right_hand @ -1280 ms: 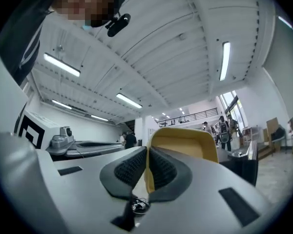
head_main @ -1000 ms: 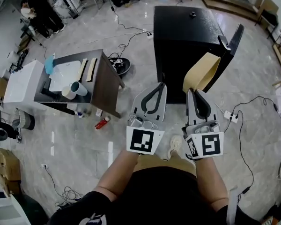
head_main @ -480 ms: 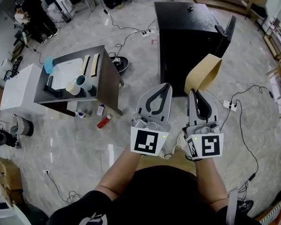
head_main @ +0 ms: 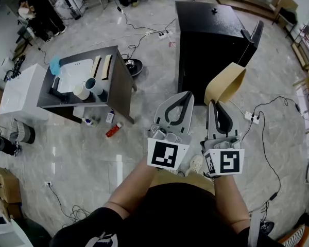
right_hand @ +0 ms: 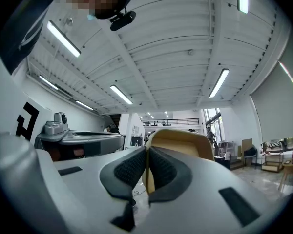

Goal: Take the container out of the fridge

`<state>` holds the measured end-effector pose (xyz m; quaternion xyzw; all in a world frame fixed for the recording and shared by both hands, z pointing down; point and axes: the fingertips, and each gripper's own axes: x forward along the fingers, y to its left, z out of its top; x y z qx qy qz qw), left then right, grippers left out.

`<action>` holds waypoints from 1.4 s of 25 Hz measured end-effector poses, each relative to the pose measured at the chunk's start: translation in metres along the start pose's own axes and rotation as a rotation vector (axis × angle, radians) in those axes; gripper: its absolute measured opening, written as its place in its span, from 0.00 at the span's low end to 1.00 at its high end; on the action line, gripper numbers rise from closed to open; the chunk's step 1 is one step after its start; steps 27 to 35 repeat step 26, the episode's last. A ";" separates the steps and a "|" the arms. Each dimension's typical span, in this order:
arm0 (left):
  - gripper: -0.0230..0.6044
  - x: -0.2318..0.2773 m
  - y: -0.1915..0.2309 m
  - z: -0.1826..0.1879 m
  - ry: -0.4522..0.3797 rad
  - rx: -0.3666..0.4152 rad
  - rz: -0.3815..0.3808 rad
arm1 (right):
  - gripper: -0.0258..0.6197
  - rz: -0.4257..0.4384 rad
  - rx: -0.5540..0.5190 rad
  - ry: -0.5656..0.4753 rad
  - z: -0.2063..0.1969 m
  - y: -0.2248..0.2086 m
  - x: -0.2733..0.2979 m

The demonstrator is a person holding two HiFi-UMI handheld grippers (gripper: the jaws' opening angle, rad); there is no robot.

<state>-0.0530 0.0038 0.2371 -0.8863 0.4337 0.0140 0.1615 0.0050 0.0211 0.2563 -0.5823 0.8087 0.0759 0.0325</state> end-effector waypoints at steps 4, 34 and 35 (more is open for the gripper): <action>0.08 0.007 -0.004 -0.002 0.000 0.000 -0.008 | 0.11 0.024 -0.033 0.016 -0.003 0.002 0.002; 0.08 0.034 -0.026 -0.005 0.011 0.008 -0.052 | 0.11 0.026 -0.027 0.013 -0.007 -0.022 0.006; 0.08 0.034 -0.026 -0.005 0.011 0.008 -0.052 | 0.11 0.026 -0.027 0.013 -0.007 -0.022 0.006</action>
